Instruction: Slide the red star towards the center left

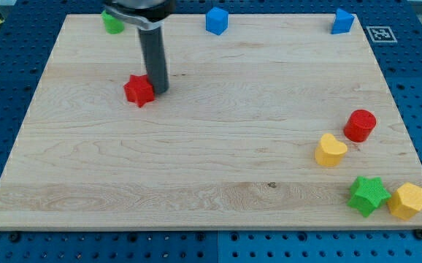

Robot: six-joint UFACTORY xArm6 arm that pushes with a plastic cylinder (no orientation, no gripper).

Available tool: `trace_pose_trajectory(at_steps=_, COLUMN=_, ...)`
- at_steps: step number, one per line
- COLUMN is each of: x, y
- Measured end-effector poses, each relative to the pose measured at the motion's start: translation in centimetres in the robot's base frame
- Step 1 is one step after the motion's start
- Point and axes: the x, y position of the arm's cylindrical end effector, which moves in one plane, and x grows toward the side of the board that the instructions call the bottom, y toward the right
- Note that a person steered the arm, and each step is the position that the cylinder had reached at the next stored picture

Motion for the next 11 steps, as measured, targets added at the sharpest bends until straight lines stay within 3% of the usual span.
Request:
trace_pose_trajectory(at_steps=2, x=0.1, y=-2.5)
trace_pose_trajectory(at_steps=4, x=2.7, y=1.5)
trace_pose_trajectory(at_steps=7, x=3.4, y=-8.0)
trace_pose_trajectory(at_steps=10, x=3.6, y=-5.7)
trace_pose_trajectory(at_steps=11, x=1.6, y=-5.7)
